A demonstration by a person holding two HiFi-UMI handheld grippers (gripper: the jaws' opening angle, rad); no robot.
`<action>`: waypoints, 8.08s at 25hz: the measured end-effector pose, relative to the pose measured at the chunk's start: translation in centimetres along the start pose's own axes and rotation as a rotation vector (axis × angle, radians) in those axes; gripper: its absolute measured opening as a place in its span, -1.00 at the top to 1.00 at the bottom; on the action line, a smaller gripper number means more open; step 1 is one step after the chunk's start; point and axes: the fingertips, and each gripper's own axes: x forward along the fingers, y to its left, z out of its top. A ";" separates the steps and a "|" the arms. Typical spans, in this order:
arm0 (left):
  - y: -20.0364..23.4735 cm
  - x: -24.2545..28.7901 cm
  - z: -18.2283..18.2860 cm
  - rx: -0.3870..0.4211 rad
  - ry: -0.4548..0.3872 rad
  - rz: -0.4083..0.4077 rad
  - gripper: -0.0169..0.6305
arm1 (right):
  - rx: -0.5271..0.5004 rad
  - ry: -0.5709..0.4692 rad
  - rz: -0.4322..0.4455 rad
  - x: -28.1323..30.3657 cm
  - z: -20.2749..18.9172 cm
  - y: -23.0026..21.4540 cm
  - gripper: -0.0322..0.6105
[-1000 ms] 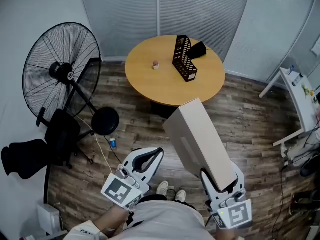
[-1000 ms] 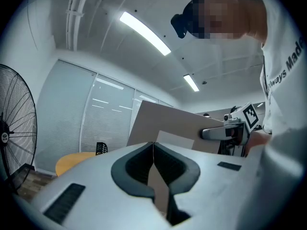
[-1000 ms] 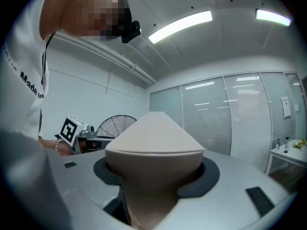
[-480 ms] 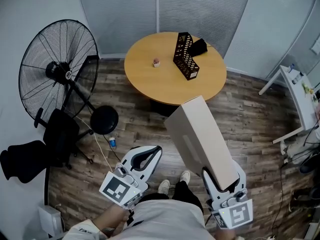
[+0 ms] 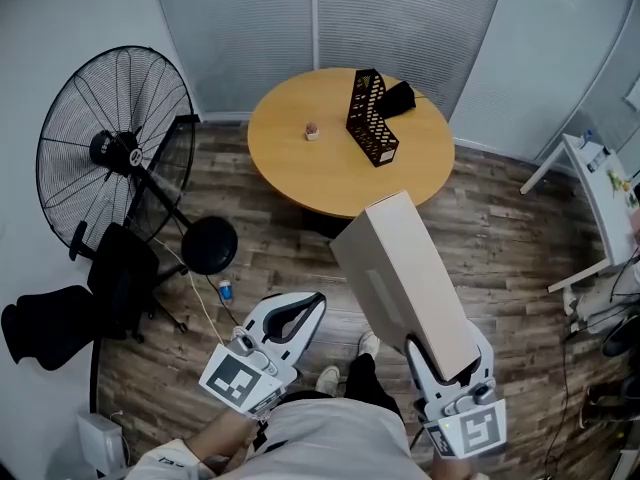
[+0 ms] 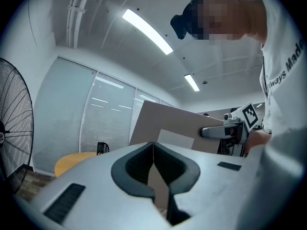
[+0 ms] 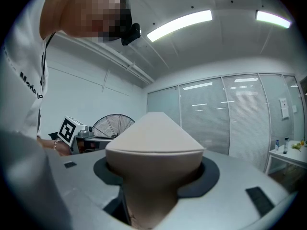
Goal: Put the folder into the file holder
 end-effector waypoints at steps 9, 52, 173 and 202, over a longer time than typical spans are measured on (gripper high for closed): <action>1.1 4.7 0.6 0.010 -0.013 -0.004 0.87 | -0.010 -0.013 -0.010 2.2 0.4 -4.5 -0.01; 3.6 29.4 0.8 0.012 -0.003 0.028 0.87 | 0.032 -0.030 -0.006 10.2 0.2 -29.0 -0.01; 36.9 45.4 0.5 -0.019 0.026 0.124 0.87 | 0.050 0.069 -0.010 55.6 -4.6 -42.2 -0.01; 39.0 44.4 0.2 -0.026 0.038 0.182 0.87 | 0.118 0.125 -0.026 63.4 -10.2 -42.8 -0.01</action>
